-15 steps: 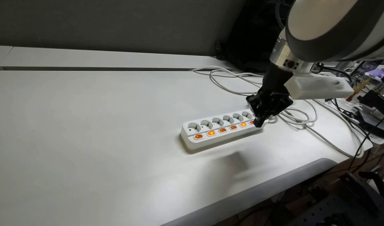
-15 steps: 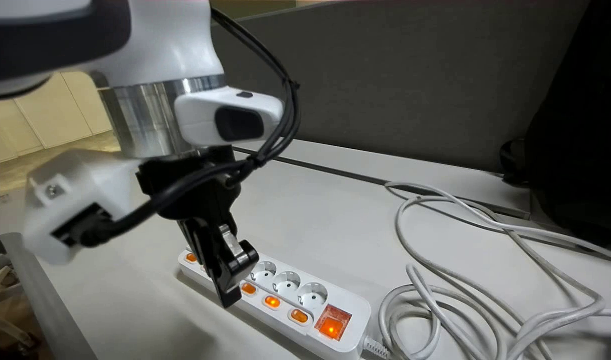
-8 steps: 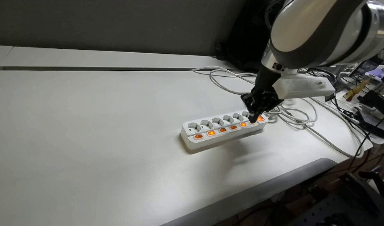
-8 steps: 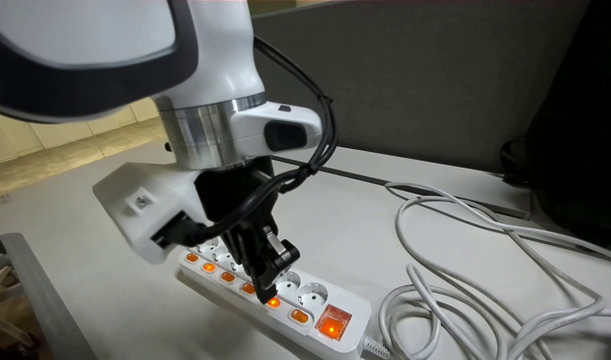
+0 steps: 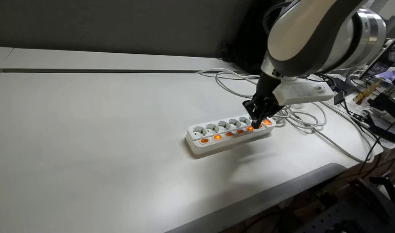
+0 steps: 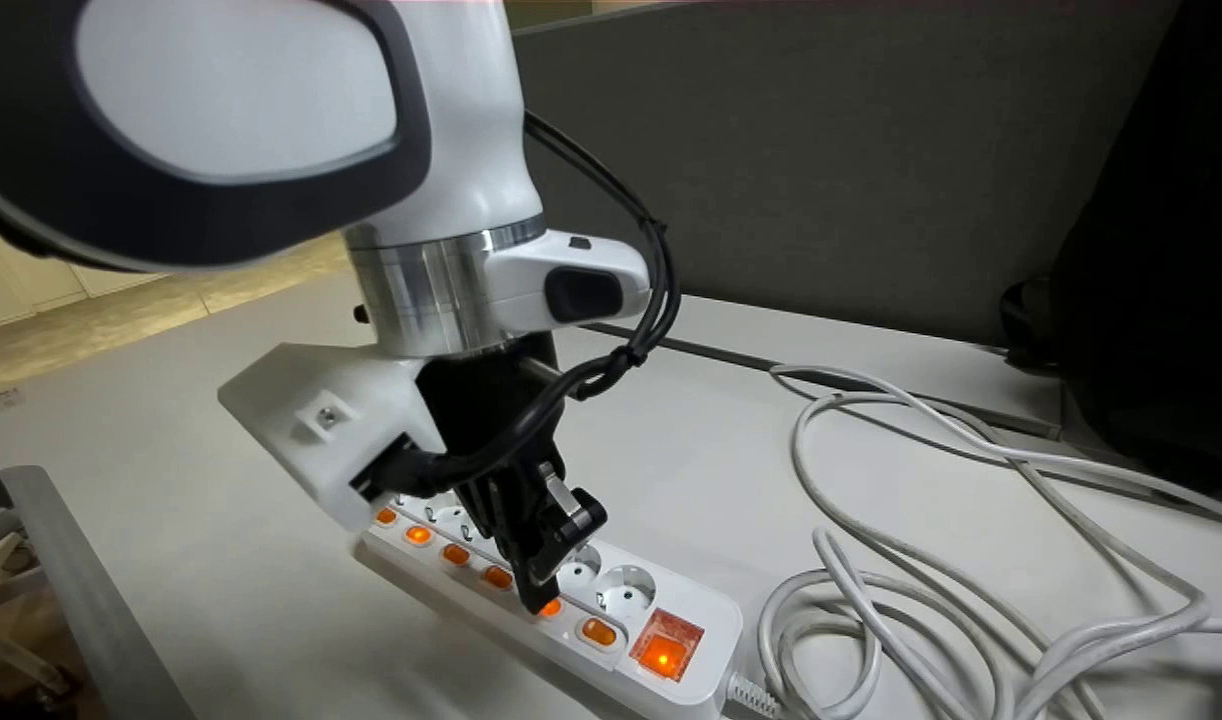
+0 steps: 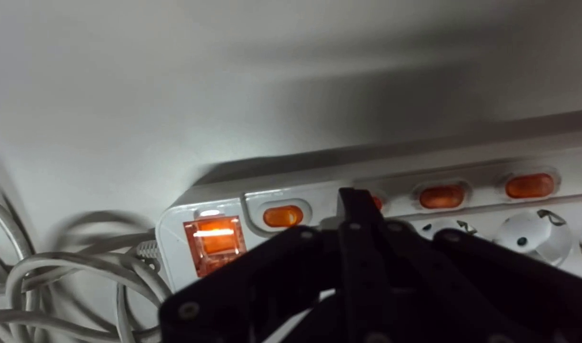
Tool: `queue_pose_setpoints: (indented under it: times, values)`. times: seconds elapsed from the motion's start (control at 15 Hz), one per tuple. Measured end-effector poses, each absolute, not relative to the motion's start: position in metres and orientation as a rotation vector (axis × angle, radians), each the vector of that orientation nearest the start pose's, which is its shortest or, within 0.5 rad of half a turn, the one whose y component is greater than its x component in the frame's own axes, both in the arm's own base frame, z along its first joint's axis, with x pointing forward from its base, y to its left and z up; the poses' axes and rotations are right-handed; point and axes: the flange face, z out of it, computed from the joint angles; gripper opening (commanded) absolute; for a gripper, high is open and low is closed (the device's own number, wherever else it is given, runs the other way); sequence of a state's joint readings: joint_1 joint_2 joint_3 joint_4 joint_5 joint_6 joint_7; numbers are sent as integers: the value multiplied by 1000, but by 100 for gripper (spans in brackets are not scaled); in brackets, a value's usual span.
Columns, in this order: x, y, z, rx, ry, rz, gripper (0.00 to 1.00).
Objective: Turn off the third switch from the right
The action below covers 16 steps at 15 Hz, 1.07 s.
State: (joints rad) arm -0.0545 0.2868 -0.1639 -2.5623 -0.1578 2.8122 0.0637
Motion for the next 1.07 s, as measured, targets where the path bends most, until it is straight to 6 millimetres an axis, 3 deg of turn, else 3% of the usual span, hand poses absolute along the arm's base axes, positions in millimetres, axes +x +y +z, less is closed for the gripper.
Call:
queue_pose_setpoints:
  times: [0.33,1.07]
  values:
    - [428,-94,151,-3226,207,105,0]
    - [428,-97,150,-3208,276,107,0]
